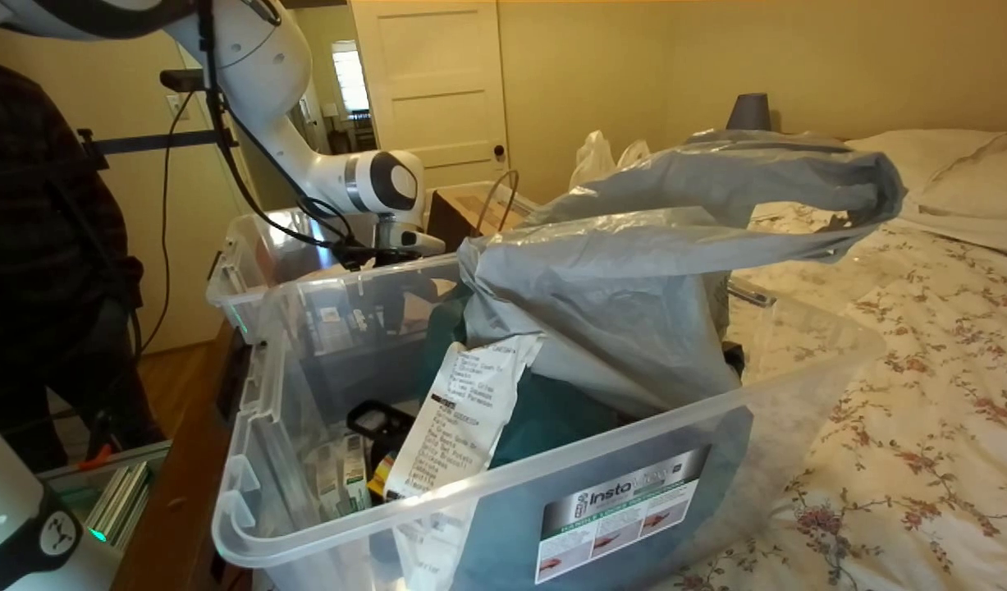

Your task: Move the remote and the pink box from the left storage box to the right storage box

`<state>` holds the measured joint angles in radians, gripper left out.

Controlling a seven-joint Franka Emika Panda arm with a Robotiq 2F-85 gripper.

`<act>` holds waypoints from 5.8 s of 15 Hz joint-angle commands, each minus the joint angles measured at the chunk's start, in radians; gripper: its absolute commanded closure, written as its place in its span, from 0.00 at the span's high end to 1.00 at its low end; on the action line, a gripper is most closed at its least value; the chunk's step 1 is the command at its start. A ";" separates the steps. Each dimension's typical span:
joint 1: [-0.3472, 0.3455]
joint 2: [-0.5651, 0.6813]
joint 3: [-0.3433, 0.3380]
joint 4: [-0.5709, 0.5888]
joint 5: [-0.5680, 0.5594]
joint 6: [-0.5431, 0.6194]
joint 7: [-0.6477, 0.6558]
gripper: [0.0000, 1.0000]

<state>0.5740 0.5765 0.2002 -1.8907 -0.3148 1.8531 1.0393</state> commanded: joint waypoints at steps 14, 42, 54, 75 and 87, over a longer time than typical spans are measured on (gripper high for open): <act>0.043 -0.004 -0.017 0.098 -0.004 -0.118 0.105 0.00; 0.046 -0.039 0.032 0.008 0.128 0.033 0.051 1.00; -0.048 -0.290 0.089 -0.349 0.305 0.163 -0.019 1.00; -0.118 -0.243 0.073 -0.410 0.270 0.318 -0.140 1.00; -0.144 -0.078 0.071 -0.244 0.511 0.189 -0.319 0.31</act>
<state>0.4218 0.4453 0.2790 -2.1850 0.1680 2.0834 0.7165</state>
